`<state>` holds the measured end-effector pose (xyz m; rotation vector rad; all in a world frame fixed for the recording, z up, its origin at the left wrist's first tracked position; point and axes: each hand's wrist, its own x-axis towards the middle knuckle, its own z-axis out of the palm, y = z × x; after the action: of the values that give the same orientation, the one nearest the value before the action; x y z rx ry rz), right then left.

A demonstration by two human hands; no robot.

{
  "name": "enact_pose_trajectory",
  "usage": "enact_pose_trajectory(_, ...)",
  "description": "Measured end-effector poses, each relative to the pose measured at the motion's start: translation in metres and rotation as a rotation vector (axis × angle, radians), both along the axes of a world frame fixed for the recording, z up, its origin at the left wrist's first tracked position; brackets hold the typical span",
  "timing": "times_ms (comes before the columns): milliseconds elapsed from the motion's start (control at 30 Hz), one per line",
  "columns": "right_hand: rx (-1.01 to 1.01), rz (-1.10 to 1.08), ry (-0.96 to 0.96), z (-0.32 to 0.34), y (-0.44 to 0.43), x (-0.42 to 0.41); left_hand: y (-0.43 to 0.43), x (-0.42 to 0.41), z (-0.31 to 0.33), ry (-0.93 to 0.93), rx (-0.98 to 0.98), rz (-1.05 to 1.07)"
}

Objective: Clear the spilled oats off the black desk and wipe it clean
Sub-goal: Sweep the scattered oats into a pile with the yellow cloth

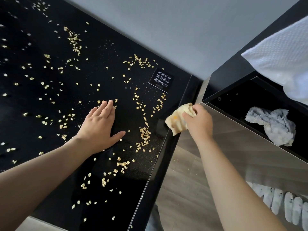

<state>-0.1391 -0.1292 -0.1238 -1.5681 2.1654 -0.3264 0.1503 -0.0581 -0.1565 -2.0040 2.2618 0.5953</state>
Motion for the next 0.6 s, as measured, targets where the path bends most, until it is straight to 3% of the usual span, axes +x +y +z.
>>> enact_pose_trajectory(133,-0.138,0.157,0.121,-0.007,0.012,0.007,-0.002,-0.001,0.001,-0.005,-0.008,0.004)
enact_pose_trajectory(233,-0.109,0.281,0.181,-0.017,0.03,0.02,0.001,0.0,0.0,-0.021,-0.003,0.006)
enact_pose_trajectory(433,-0.107,0.234,0.21,-0.021,0.033,0.027,-0.002,-0.003,0.0,-0.012,0.009,0.001)
enact_pose_trajectory(533,-0.093,0.25,0.156,-0.019,0.033,0.029,0.001,0.0,0.0,-0.037,0.018,0.006)
enact_pose_trajectory(600,-0.106,0.161,0.011,-0.011,0.033,0.026,0.002,0.002,0.001,-0.043,0.024,0.005)
